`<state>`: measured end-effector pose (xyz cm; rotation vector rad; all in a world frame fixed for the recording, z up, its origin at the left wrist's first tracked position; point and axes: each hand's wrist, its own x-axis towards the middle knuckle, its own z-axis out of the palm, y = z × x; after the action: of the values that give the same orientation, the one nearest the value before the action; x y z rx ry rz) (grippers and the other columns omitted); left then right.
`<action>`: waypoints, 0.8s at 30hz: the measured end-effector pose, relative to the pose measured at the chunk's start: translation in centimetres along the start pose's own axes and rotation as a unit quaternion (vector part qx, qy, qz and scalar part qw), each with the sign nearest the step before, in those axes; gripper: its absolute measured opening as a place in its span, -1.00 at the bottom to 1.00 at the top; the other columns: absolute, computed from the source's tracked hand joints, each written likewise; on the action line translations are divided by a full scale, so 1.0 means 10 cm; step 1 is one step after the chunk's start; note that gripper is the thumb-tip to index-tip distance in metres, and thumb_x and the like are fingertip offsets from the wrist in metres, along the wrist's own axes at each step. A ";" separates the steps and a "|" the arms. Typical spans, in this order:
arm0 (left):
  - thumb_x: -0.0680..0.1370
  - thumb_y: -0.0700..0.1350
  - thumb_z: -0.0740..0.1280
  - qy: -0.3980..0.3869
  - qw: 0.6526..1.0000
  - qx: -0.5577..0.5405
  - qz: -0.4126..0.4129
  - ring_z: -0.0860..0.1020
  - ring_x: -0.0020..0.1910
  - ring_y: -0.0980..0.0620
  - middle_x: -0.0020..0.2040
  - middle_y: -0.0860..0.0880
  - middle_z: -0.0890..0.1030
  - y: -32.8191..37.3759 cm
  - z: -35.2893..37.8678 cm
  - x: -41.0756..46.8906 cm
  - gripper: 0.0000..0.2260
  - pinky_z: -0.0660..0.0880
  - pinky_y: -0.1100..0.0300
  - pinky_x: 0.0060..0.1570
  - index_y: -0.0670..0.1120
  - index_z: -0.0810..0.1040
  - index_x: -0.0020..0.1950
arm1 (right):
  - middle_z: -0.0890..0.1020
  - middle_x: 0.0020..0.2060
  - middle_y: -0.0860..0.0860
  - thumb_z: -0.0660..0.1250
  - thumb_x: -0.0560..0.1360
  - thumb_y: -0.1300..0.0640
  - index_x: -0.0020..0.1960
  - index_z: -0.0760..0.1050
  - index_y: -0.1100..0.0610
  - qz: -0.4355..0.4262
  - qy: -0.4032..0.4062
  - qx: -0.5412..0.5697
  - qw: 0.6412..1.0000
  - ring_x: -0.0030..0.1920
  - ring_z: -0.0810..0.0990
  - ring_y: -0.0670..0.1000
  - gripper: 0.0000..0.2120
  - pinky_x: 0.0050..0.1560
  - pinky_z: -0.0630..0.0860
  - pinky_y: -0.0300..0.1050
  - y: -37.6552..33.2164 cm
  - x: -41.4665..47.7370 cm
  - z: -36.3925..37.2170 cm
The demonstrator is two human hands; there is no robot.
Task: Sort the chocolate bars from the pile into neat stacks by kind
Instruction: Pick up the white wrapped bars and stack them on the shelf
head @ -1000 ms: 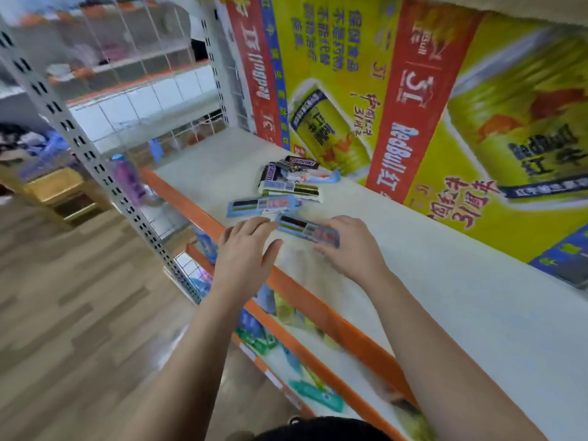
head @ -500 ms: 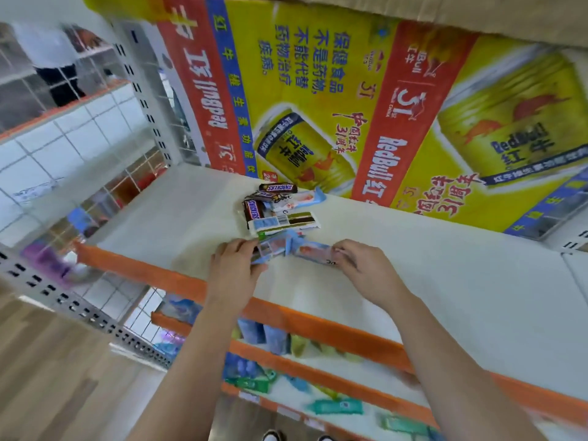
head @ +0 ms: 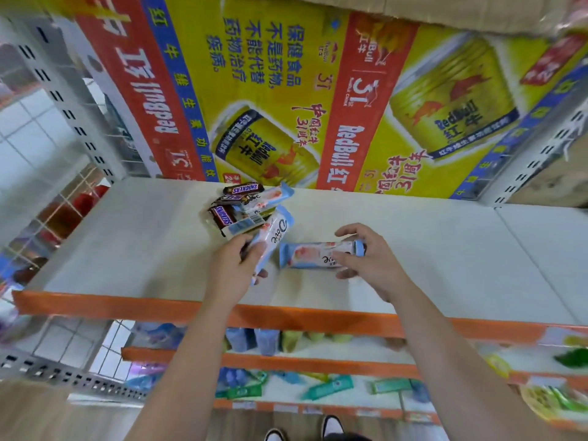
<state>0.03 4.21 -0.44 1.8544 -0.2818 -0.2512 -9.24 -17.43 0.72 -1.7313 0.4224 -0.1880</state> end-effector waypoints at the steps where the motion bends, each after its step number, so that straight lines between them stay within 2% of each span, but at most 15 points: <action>1: 0.52 -0.19 0.37 -0.010 1.000 -0.021 -0.009 0.62 -0.43 0.03 -0.17 -0.01 0.63 0.00 0.02 0.02 -0.84 0.48 0.24 -0.49 -0.12 0.55 0.09 | 0.52 -0.10 0.13 0.44 0.38 0.37 0.01 0.51 0.08 -0.001 0.013 0.004 1.000 -0.21 0.57 0.06 -0.71 -0.29 0.60 -0.08 0.01 -0.01 -0.03; 4: 0.36 -0.29 0.50 -0.014 0.999 -0.034 -0.006 0.57 -0.40 0.06 -0.17 -0.06 0.65 0.02 0.07 0.08 -0.69 0.49 0.22 -0.45 -0.04 0.57 0.03 | 0.54 -0.22 0.02 0.47 0.32 0.40 -0.03 0.50 0.08 -0.011 0.053 0.010 0.998 -0.29 0.51 -0.05 -0.66 -0.30 0.51 -0.18 0.01 -0.02 -0.09; 7: 0.30 -0.28 0.55 0.027 0.997 -0.067 0.022 0.51 -0.39 0.17 -0.26 0.06 0.63 0.11 0.11 0.13 -0.70 0.44 0.33 -0.41 0.02 0.57 -0.12 | 0.55 -0.31 0.01 0.42 0.37 0.42 -0.01 0.50 0.19 -0.015 0.104 0.096 0.990 -0.37 0.48 -0.12 -0.74 -0.32 0.42 -0.26 -0.01 -0.02 -0.13; 9: 0.33 -0.28 0.53 0.036 0.991 -0.126 0.033 0.51 -0.39 0.21 -0.31 0.08 0.62 0.21 0.17 0.17 -0.77 0.43 0.34 -0.37 -0.01 0.58 -0.16 | 0.63 -0.24 0.10 0.36 0.44 0.39 -0.02 0.52 0.28 -0.016 0.115 0.146 0.982 -0.27 0.55 -0.02 -0.87 -0.25 0.43 -0.18 -0.03 -0.03 -0.19; 12: 0.42 -0.24 0.46 0.017 0.980 -0.198 0.008 0.55 -0.34 0.18 -0.35 0.11 0.64 0.33 0.32 0.21 -0.87 0.48 0.29 -0.29 -0.02 0.61 -0.21 | 0.66 -0.17 0.11 0.27 0.54 0.29 -0.01 0.54 0.19 -0.022 0.108 0.155 0.982 -0.18 0.63 0.09 -0.91 -0.16 0.48 -0.05 -0.06 -0.09 -0.32; 15: 0.49 -0.10 0.41 -0.003 0.985 -0.172 0.010 0.57 -0.27 0.09 -0.26 0.09 0.65 0.40 0.53 0.24 -0.94 0.49 0.18 -0.21 0.05 0.63 -0.17 | 0.61 -0.15 0.14 0.19 0.60 0.22 0.04 0.42 0.14 -0.035 0.105 0.185 0.976 -0.24 0.64 0.13 -0.95 -0.30 0.56 -0.10 -0.08 -0.16 -0.46; 16: 0.50 -0.06 0.39 -0.014 0.987 -0.156 0.026 0.57 -0.25 0.09 -0.23 0.07 0.64 0.43 0.60 0.23 -0.98 0.48 0.20 -0.22 0.03 0.61 -0.11 | 0.58 -0.16 0.16 0.17 0.62 0.20 0.05 0.38 0.14 -0.041 0.107 0.197 0.974 -0.26 0.62 0.15 -0.95 -0.33 0.57 -0.08 -0.08 -0.18 -0.51; 19: 0.57 -0.03 0.29 -0.048 0.990 -0.130 0.038 0.56 -0.32 0.12 -0.25 0.05 0.60 0.52 0.87 0.17 -0.94 0.44 0.30 -0.37 0.01 0.49 0.00 | 0.53 -0.25 0.17 0.11 0.64 0.15 0.10 0.31 0.16 -0.035 0.124 0.202 0.971 -0.31 0.57 0.17 -0.91 -0.30 0.58 0.06 0.00 -0.22 -0.72; 21: 0.59 -0.03 0.26 -0.079 0.988 -0.133 0.026 0.61 -0.39 0.02 -0.27 -0.01 0.62 0.61 1.09 0.12 -0.97 0.49 0.25 -0.42 0.05 0.47 -0.01 | 0.54 -0.29 0.18 0.10 0.64 0.13 0.13 0.30 0.17 -0.009 0.133 0.198 0.971 -0.39 0.56 0.17 -0.87 -0.32 0.52 0.01 0.04 -0.27 -0.92; 24: 0.57 -0.03 0.30 -0.133 0.986 -0.104 0.010 0.64 -0.36 -0.20 -0.18 -0.10 0.66 0.73 1.47 0.07 -0.91 0.54 0.13 -0.39 -0.01 0.49 0.02 | 0.55 -0.26 0.16 0.16 0.61 0.17 0.22 0.30 0.20 0.022 0.141 0.184 0.972 -0.41 0.56 0.12 -0.79 -0.40 0.50 -0.13 0.13 -0.39 -1.28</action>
<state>-4.35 -11.45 2.20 1.6095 -0.4404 -0.4972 -17.61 -27.82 2.55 -1.3312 0.5944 -0.4553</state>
